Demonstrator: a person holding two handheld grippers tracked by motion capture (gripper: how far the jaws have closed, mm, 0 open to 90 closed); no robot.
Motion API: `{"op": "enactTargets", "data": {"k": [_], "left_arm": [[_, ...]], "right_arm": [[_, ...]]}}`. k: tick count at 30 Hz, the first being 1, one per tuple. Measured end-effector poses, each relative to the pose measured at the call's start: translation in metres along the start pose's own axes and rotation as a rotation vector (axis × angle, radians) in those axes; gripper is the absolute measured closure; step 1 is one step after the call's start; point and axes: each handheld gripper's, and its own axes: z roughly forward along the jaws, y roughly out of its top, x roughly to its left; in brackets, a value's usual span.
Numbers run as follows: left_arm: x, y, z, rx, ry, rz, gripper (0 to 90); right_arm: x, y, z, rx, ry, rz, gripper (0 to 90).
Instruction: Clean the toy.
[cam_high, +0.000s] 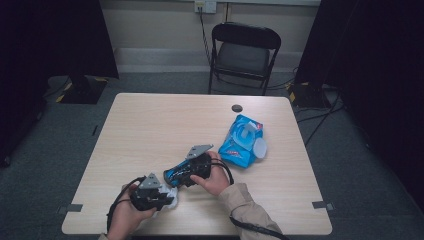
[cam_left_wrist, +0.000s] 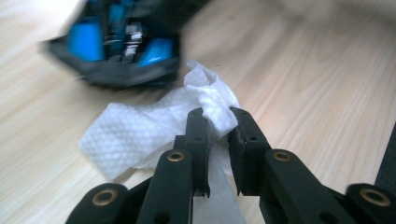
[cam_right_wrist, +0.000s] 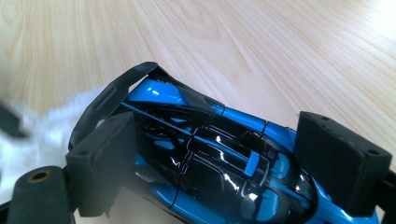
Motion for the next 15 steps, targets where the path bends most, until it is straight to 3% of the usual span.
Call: {"op": "enactTargets", "data": {"k": [6, 8, 15], "left_arm": [[0.021, -0.003, -0.023, -0.057, 0.053, -0.071, 78.5], [0.03, -0.005, -0.027, -0.099, 0.08, -0.105, 78.3], [0.05, -0.004, -0.017, -0.168, 0.17, -0.16, 77.2]], "right_arm": [[0.0, 0.0, 0.0, 0.001, 0.001, 0.0, 12.8], [0.0, 0.0, 0.0, 0.001, 0.001, 0.002, 12.8], [0.0, 0.0, 0.0, -0.004, 0.003, 0.0, 12.8]]}}
